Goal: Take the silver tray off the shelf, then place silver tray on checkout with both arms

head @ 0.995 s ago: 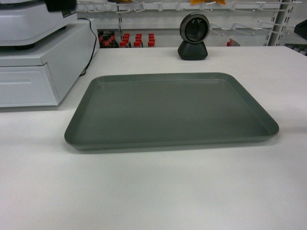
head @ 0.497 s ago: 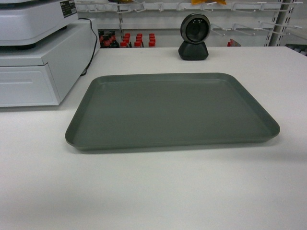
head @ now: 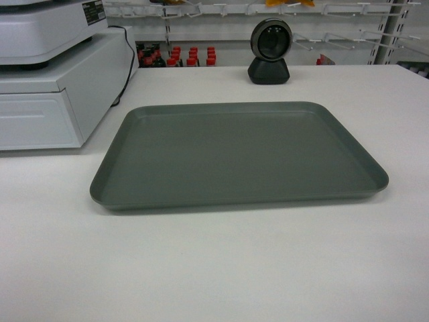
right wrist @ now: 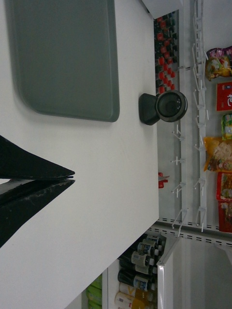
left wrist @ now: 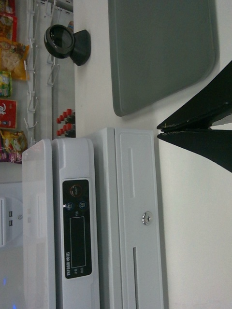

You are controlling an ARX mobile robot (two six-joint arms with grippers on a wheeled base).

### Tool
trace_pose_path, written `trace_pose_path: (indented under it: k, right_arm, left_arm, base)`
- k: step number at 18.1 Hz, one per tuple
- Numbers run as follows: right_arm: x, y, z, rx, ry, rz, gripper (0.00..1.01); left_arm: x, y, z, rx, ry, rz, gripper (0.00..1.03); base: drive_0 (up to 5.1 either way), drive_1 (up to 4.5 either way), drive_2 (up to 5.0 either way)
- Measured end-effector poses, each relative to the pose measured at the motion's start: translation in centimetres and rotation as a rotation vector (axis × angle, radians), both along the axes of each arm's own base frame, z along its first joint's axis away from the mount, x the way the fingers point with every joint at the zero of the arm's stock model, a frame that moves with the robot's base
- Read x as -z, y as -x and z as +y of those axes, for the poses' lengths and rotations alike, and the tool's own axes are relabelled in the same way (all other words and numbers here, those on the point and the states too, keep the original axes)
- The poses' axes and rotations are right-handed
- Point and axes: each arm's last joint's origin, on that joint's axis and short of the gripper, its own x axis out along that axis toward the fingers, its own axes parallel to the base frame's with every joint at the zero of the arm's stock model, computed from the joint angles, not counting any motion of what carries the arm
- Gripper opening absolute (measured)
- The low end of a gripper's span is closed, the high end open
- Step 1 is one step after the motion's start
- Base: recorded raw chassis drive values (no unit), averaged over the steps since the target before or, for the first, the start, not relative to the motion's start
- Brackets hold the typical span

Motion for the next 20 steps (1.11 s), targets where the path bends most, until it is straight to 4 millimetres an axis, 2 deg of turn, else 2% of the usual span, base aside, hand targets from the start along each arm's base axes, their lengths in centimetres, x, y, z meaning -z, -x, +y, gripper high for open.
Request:
trace_pose_path:
  k: [9,15,16,20]
  right_arm:
    - [2.5,3.5,0.0,0.000,0.000,-0.010,0.02]
    - [3.4,4.8,0.0,0.000,0.000,-0.039,0.02]
    - [3.8,4.9,0.0,0.000,0.000,-0.012,0.02]
    - [3.7,5.6,0.0,0.000,0.000,-0.025,0.02]
  left_arm:
    - [2.8,2.2,0.0,-0.001,0.000,0.002,0.02]
    - [3.6,3.0,0.0,-0.001,0.000,-0.021,0.02]
    - [4.2,3.1,0.0,0.000,0.000,0.001,0.02]
    - [4.2,3.5,0.0,-0.002,0.000,-0.011,0.02]
  base:
    - [0.0,0.00,0.0]
    - [0.0,0.00,0.0]
    - [0.0,0.00,0.0]
    - [0.0,0.00,0.0]
